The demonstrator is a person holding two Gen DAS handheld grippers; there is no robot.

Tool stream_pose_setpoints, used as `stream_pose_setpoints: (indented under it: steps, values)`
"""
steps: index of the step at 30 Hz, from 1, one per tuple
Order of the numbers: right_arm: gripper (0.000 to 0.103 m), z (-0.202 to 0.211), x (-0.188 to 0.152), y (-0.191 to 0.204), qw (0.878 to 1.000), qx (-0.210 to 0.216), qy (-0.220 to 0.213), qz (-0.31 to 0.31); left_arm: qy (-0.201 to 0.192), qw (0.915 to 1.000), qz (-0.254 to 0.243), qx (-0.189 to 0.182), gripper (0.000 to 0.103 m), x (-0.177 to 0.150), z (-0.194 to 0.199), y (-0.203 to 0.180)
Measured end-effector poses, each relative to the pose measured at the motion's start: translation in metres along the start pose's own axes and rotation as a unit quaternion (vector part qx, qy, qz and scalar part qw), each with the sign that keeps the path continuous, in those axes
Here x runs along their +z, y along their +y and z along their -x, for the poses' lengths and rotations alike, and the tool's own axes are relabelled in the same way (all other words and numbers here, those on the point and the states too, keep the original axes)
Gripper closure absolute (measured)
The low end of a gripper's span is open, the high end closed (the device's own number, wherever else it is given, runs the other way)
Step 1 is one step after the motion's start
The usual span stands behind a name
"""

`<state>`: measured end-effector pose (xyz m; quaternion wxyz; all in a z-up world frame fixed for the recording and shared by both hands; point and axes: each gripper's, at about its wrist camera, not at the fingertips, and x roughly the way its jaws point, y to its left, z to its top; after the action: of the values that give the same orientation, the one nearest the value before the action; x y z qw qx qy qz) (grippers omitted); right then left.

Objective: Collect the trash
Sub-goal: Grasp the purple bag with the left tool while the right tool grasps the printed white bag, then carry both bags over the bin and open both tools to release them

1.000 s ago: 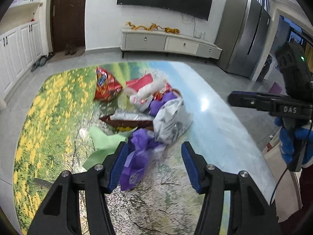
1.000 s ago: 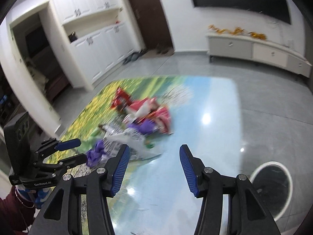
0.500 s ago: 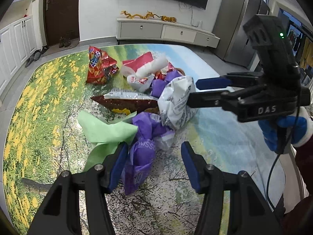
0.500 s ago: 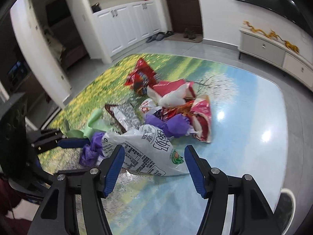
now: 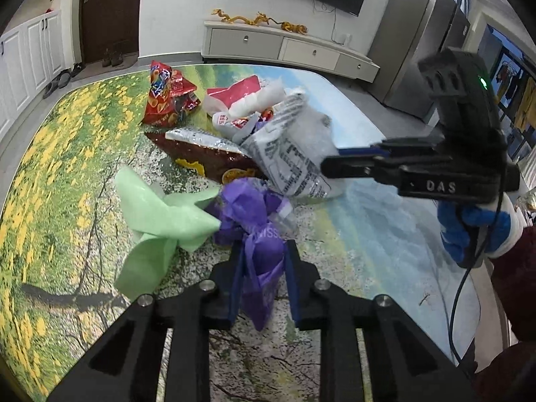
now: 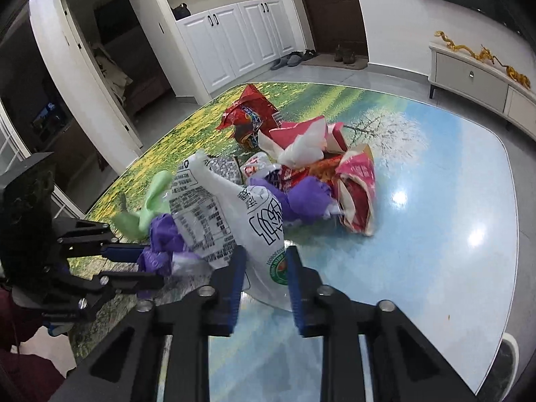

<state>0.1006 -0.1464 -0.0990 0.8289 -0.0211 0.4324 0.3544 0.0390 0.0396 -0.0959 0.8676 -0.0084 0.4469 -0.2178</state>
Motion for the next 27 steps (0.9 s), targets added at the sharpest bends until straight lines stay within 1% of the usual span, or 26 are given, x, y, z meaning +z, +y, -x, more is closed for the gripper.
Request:
stream_pose_setpoints:
  steps: [1, 4, 15, 21, 24, 27]
  values:
    - [0.09, 0.003, -0.003, 0.002, 1.0, 0.001, -0.002, 0.0, -0.002, 1.0, 0.005, -0.003, 0.083, -0.001, 0.002, -0.001]
    - [0.093, 0.014, -0.012, 0.007, 1.0, -0.001, -0.012, -0.001, -0.007, 0.9999, 0.009, -0.004, 0.084, -0.003, 0.008, -0.006]
    - [0.096, 0.07, -0.035, 0.016, 0.997, -0.01, -0.074, -0.026, -0.031, 0.9993, 0.018, -0.011, 0.085, -0.004, 0.036, -0.024]
    - [0.096, 0.113, -0.044, 0.005, 0.991, -0.023, -0.125, -0.049, -0.041, 0.999, 0.004, -0.018, 0.085, 0.014, 0.043, -0.044]
    - [0.096, 0.141, -0.053, -0.011, 0.985, -0.044, -0.152, -0.069, -0.04, 0.9988, -0.01, -0.027, 0.085, 0.03, 0.037, -0.062]
    - [0.096, 0.165, -0.066, -0.03, 0.978, -0.066, -0.173, -0.093, -0.035, 0.9981, -0.025, -0.045, 0.085, 0.05, 0.024, -0.086]
